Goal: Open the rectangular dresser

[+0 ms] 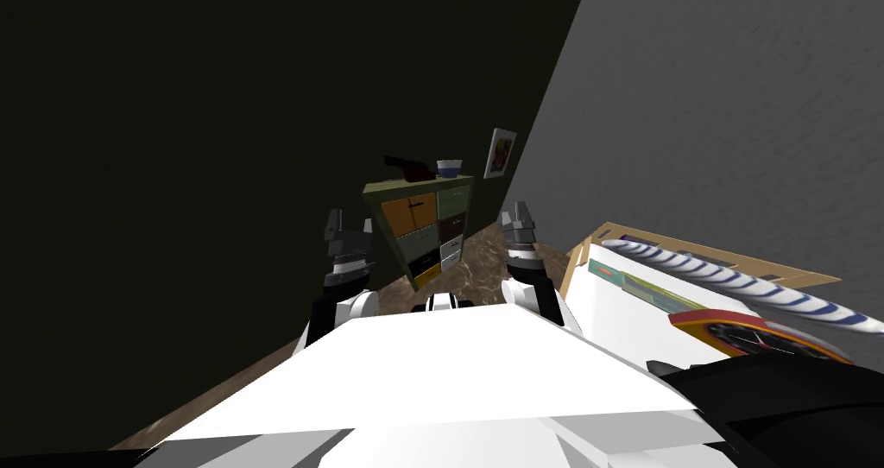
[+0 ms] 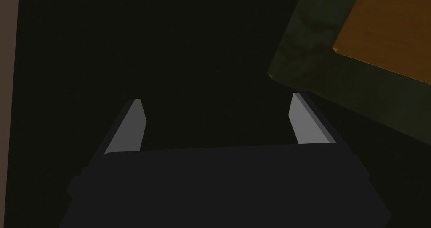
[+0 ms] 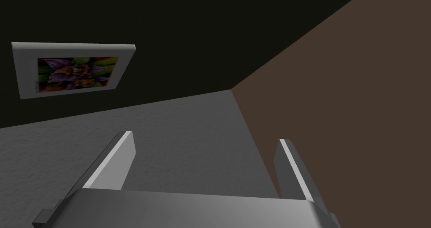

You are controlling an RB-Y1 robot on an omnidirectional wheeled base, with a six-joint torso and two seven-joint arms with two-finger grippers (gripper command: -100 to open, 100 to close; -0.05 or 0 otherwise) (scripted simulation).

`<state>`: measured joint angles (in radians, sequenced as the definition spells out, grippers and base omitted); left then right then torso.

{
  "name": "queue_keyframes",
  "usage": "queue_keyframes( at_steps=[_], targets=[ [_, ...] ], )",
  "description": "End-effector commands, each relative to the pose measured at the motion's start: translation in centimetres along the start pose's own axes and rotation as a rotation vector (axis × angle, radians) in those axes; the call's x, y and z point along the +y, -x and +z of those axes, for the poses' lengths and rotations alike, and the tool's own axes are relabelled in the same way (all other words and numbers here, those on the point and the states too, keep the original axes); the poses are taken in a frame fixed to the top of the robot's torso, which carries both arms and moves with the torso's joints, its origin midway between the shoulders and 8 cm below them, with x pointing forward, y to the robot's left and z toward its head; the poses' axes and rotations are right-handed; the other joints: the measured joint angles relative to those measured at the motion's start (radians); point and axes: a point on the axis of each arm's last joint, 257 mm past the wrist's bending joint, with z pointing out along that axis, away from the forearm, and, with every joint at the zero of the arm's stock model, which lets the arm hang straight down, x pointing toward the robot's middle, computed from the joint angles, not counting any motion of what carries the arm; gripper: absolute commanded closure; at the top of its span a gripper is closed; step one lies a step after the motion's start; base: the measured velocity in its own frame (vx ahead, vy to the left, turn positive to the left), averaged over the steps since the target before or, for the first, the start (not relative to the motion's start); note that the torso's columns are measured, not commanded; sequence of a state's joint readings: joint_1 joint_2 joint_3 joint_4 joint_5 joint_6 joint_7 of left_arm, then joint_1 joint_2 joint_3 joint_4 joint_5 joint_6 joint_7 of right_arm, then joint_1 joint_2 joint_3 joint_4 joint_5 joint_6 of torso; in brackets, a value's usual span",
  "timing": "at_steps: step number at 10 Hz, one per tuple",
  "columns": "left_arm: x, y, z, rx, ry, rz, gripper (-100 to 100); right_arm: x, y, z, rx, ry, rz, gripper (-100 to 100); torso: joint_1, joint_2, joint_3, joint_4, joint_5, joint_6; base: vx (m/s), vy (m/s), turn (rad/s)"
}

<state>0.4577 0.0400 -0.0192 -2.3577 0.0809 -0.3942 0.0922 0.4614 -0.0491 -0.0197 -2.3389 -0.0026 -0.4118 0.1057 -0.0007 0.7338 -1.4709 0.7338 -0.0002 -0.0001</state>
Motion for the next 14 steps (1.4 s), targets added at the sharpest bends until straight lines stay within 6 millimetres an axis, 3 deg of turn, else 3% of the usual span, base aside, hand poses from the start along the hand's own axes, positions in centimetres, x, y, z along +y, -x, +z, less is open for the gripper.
queue_keyframes(
  at_steps=[1,14],
  targets=[
    [1.6,-0.2,-0.3,0.050,0.036,0.020,-100,0.0,0.0,0.0,0.000,0.000,0.000,0,0.000,0.002,-0.005,0.003,0.000,0.000,0.020,-0.045,0.020],
    [12.2,3.7,-4.6,0.033,0.244,0.027,-100,0.0,0.0,0.0,0.000,0.000,0.000,0,0.001,0.004,-0.005,0.004,0.000,0.000,0.041,-0.059,0.027]
  ],
)
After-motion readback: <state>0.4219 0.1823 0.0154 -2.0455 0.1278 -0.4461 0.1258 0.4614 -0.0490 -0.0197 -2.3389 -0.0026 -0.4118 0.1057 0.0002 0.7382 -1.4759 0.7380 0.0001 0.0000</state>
